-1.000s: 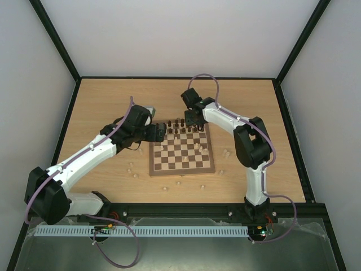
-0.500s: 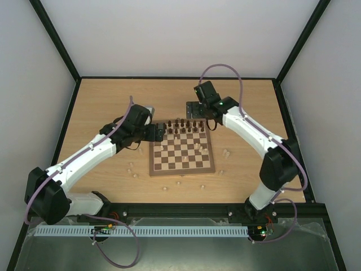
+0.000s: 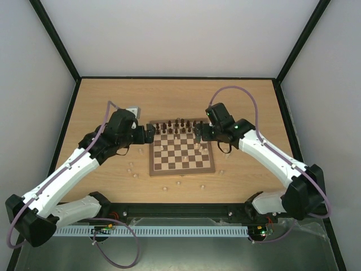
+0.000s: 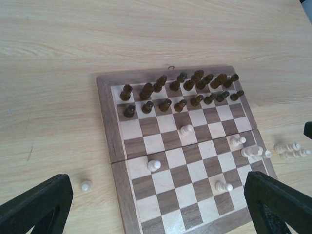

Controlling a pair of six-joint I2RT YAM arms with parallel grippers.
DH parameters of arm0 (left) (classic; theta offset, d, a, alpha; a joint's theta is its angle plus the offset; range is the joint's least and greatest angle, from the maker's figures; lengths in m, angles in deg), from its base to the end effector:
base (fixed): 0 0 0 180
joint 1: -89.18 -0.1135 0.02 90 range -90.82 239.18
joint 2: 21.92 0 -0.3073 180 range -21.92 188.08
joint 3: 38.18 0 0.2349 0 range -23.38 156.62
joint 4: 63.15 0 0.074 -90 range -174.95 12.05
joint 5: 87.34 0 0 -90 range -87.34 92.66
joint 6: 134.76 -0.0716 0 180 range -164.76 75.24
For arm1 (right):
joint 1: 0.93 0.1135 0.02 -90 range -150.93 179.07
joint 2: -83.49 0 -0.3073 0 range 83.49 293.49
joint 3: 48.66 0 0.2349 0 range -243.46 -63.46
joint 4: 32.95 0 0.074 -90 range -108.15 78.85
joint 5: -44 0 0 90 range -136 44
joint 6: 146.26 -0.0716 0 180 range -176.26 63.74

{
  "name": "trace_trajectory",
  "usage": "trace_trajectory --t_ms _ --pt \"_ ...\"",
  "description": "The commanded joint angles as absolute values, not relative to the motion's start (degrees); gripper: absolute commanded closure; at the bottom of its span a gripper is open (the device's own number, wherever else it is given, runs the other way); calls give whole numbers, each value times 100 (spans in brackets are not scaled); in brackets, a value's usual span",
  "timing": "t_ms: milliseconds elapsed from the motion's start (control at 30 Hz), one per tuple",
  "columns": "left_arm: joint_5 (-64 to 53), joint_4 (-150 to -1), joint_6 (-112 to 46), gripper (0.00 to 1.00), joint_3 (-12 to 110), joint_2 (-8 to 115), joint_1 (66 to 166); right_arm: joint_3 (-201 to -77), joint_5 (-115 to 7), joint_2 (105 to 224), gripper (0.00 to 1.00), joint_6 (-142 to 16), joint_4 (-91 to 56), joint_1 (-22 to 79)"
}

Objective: Set up the chess pieces on the board
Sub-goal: Pick up the chess piece from the chessboard.

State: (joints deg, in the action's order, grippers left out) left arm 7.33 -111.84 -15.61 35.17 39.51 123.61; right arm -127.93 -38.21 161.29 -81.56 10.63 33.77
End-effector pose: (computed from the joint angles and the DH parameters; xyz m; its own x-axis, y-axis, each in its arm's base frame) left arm 0.1842 -0.1192 0.3449 -0.6795 -0.1228 -0.7233 0.2047 0.9150 -0.3476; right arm 0.2500 0.1613 0.3227 -0.7041 0.0275 -0.7095 -0.1996 0.9513 0.2349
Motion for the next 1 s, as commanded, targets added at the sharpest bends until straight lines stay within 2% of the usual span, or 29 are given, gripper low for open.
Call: trace_trajectory --t_ms 0,233,300,567,767,900,967 --pt "631 -11414 -1260 1 3179 3693 12387 -12399 -3975 15759 1 -8347 1333 3513" --pt "702 -11353 -1022 1 2825 3510 12534 -12262 -4108 15786 0 -8323 1233 3643" --pt "742 -11303 -982 1 2760 3466 12535 -12372 -4133 15962 4 -8279 1185 3695" --pt "1063 -11347 -929 1 2750 3636 12526 -13021 -4332 16907 30 -8134 870 3936" --pt "1224 -11346 -885 1 2712 3266 12530 -13683 -4186 17753 45 -8106 863 4325" --pt "1186 -11397 -882 1 2668 2977 12531 -14157 -3982 18382 61 -8096 1011 4496" --pt "1151 -11410 -890 1 2647 2883 12528 -14350 -3928 18620 64 -8096 1084 4527"
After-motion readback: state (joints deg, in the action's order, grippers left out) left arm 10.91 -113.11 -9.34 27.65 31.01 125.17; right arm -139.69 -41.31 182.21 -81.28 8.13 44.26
